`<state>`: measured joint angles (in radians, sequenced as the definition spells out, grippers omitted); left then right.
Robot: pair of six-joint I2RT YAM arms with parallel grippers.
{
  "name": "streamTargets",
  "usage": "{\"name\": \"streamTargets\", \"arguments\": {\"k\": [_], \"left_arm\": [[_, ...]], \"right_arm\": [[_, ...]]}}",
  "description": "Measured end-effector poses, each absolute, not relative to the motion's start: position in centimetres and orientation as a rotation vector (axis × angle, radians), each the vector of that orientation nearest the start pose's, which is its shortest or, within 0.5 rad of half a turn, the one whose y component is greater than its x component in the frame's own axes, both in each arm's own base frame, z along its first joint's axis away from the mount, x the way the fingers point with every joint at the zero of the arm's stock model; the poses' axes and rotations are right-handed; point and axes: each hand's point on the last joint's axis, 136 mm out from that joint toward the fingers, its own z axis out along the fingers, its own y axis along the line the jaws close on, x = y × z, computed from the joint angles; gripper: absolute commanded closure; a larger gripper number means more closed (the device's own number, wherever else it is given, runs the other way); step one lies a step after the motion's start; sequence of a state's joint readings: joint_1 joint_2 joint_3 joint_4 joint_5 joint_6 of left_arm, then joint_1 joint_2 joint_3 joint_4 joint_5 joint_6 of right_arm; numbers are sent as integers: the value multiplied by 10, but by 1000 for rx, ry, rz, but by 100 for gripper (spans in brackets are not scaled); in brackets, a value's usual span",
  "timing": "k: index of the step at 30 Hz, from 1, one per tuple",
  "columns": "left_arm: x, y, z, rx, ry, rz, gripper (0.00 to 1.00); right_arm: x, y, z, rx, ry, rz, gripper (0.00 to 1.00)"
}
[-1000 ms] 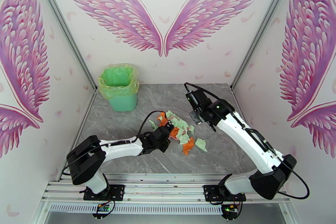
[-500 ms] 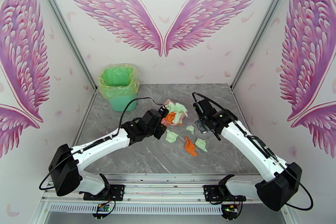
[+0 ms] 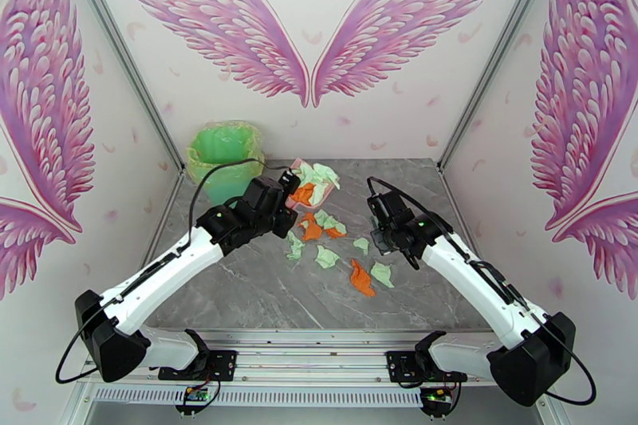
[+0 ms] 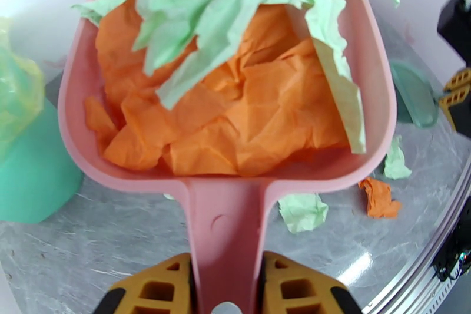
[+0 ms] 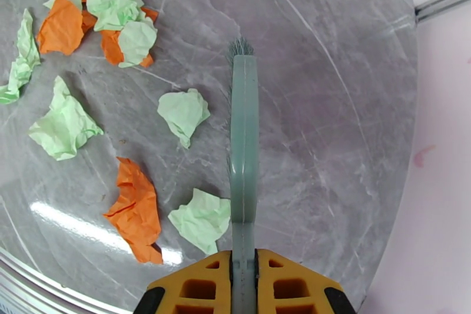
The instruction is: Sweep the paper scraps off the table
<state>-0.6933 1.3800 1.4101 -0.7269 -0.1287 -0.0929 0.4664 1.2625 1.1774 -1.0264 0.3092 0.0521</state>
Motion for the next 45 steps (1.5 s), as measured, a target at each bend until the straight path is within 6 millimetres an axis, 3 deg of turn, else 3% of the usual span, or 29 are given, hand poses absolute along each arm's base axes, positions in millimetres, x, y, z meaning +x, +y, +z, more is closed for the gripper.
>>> {"name": "streamTargets", "arguments": {"k": [8, 14, 18, 25, 31, 39, 45], "left_arm": [[356, -179, 338, 442, 2144, -180, 100], [379, -127, 363, 293, 2138, -170, 100], [392, -109, 370, 223, 2146, -225, 100], [428, -103, 359, 149, 2197, -384, 100], [451, -76, 336, 35, 2296, -448, 100], [463, -30, 347, -7, 2384, -184, 100], [452, -2, 329, -10, 2491, 45, 100]], "right_arm": [[285, 89, 184, -454, 2587, -205, 100], [286, 93, 184, -458, 2582, -175, 100], [285, 95, 184, -461, 2585, -159, 100], [284, 98, 183, -468, 2589, -134, 100], [284, 99, 183, -469, 2590, -130, 100], [285, 101, 181, -474, 2591, -120, 100], [286, 103, 180, -480, 2592, -113, 100]]}}
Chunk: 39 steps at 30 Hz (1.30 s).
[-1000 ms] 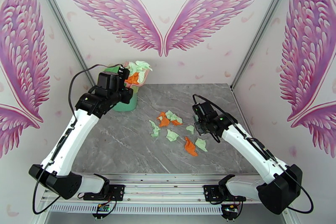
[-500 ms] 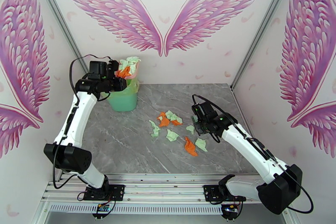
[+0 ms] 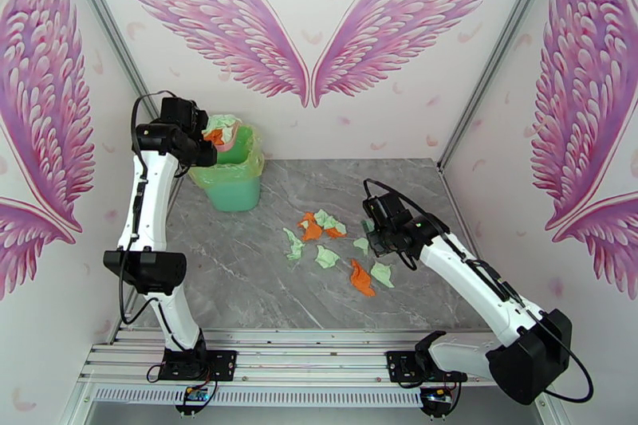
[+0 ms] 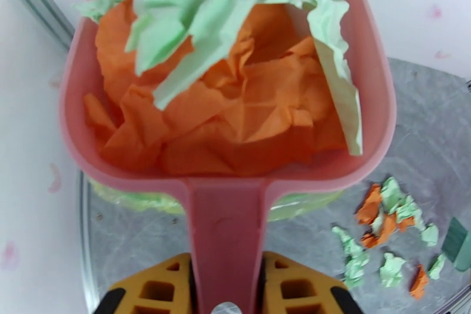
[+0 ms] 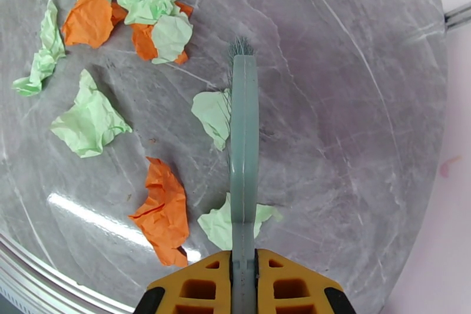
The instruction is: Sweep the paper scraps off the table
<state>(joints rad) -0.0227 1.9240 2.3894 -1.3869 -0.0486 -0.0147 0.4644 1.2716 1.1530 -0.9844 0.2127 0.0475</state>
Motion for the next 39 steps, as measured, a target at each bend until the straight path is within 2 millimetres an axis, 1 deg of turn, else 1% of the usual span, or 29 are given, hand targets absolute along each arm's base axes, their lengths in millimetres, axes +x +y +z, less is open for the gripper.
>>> {"name": "streamTargets", "arguments": {"k": [3, 6, 8, 11, 17, 21, 32, 34, 36, 39], "left_arm": [[449, 9, 316, -1, 2548, 147, 100], [449, 20, 309, 14, 2577, 259, 100], [450, 26, 309, 30, 2578, 332, 100], [451, 30, 316, 51, 2553, 429, 100], [454, 25, 331, 133, 2494, 591, 100], [460, 20, 332, 207, 2468, 706, 100], [487, 0, 343, 528, 2300, 1122, 100], [492, 0, 340, 572, 2277, 1194, 100], [496, 4, 330, 626, 2273, 1270, 100], [500, 11, 310, 724, 2287, 1358, 100]], "right_arm": [[286, 103, 179, -484, 2590, -113, 100], [285, 103, 176, -493, 2597, -113, 100], [284, 103, 174, -499, 2602, -113, 100], [282, 102, 171, -504, 2609, -114, 100], [278, 103, 163, -519, 2625, -102, 100], [274, 103, 160, -527, 2629, -90, 100], [275, 113, 173, -523, 2572, -3, 100], [275, 114, 175, -523, 2562, 11, 100], [274, 115, 177, -522, 2553, 22, 100], [272, 117, 180, -527, 2543, 48, 100]]}}
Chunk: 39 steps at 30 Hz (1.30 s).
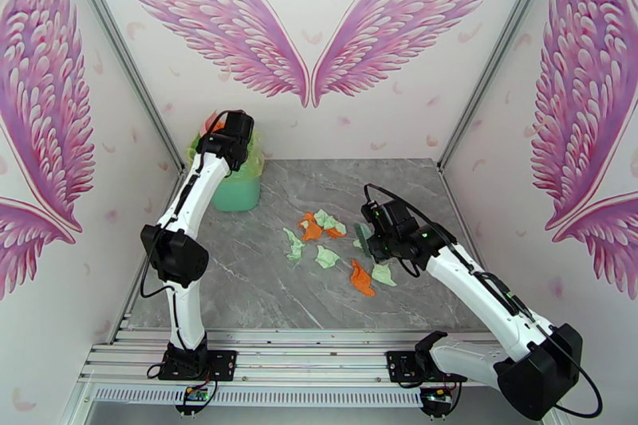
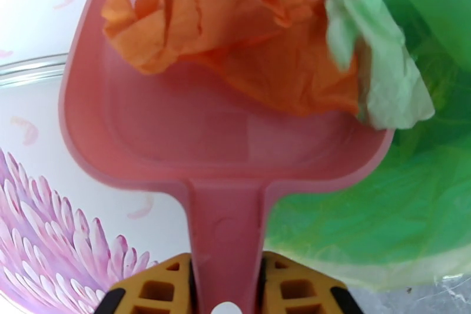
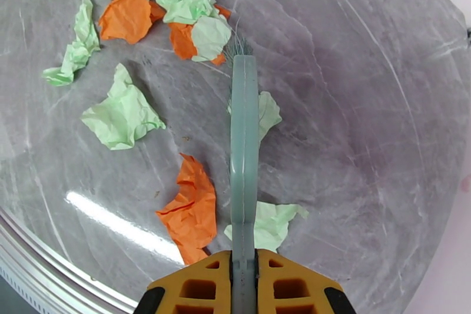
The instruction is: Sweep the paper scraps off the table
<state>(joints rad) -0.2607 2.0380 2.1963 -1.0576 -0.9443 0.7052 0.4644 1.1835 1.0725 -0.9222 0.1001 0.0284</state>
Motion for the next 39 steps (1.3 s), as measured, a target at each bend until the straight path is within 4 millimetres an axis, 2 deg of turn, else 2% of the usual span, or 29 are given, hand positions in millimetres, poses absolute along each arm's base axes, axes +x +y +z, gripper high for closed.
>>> {"name": "streamTargets", "arguments": {"k": [3, 8, 18, 24, 28, 32, 36, 39], "left_arm": [[500, 18, 295, 809, 2296, 1440, 100], [498, 21, 304, 833, 2256, 1476, 100], [492, 23, 336, 725, 2199, 1441, 100], [482, 22, 375, 572, 2161, 1302, 100], [460, 28, 397, 490, 2153, 1200, 100], [431, 19, 416, 412, 2124, 951, 100], [380, -15, 423, 427, 2065, 605, 100], [340, -47, 420, 479, 2018, 360, 100]], "right_arm": [[271, 120, 182, -533, 2536, 72, 100], [270, 124, 183, -542, 2531, 106, 100], [271, 126, 184, -544, 2525, 121, 100], [271, 126, 184, -544, 2525, 120, 100], [271, 126, 184, -542, 2525, 115, 100], [273, 121, 183, -507, 2533, 88, 100], [282, 118, 184, -423, 2561, 88, 100], [292, 120, 199, -357, 2547, 120, 100]]}}
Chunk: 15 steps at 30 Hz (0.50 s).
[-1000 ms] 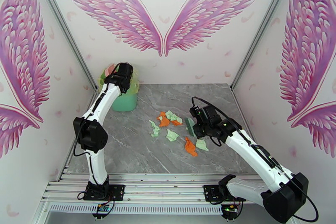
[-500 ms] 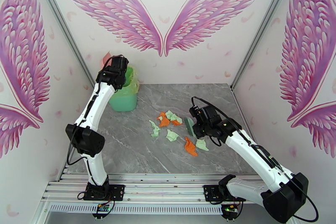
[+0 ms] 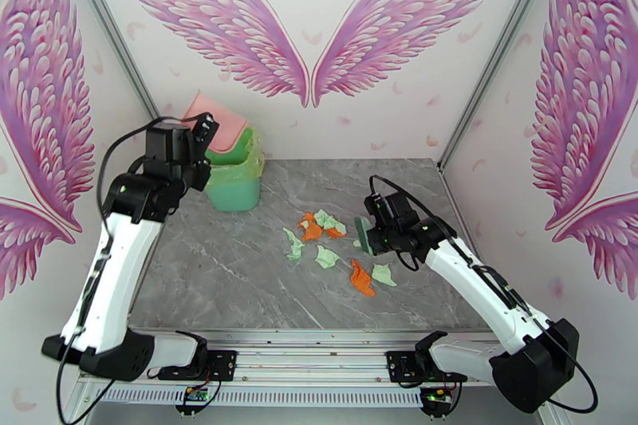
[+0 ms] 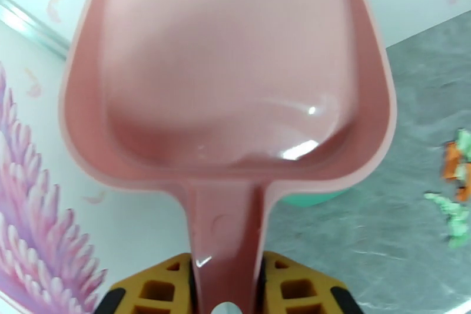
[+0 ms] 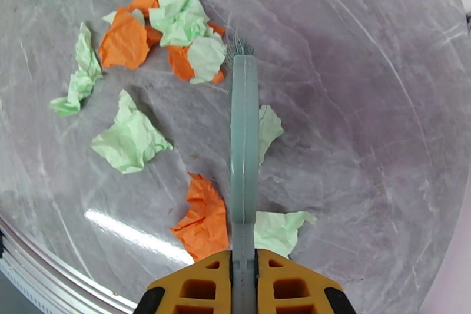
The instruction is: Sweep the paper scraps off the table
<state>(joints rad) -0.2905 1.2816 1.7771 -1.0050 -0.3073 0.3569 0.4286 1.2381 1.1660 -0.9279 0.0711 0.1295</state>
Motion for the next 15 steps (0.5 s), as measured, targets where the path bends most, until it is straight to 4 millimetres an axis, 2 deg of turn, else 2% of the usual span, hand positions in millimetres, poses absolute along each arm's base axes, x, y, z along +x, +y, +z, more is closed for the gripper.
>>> {"name": "streamTargets", "arguments": {"k": [3, 7, 11, 15], "left_arm": [[314, -72, 398, 535, 2026, 186, 100], [294, -94, 339, 588, 2135, 24, 100], [273, -102, 285, 594, 2261, -75, 100], [256, -104, 257, 572, 2330, -127, 100]], "right_arm": [[303, 127, 226, -305, 2499, 185, 100], [315, 147, 254, -263, 2459, 323, 100], [325, 176, 258, -236, 2481, 516, 100], [342, 211, 249, -201, 2527, 724, 100]]}}
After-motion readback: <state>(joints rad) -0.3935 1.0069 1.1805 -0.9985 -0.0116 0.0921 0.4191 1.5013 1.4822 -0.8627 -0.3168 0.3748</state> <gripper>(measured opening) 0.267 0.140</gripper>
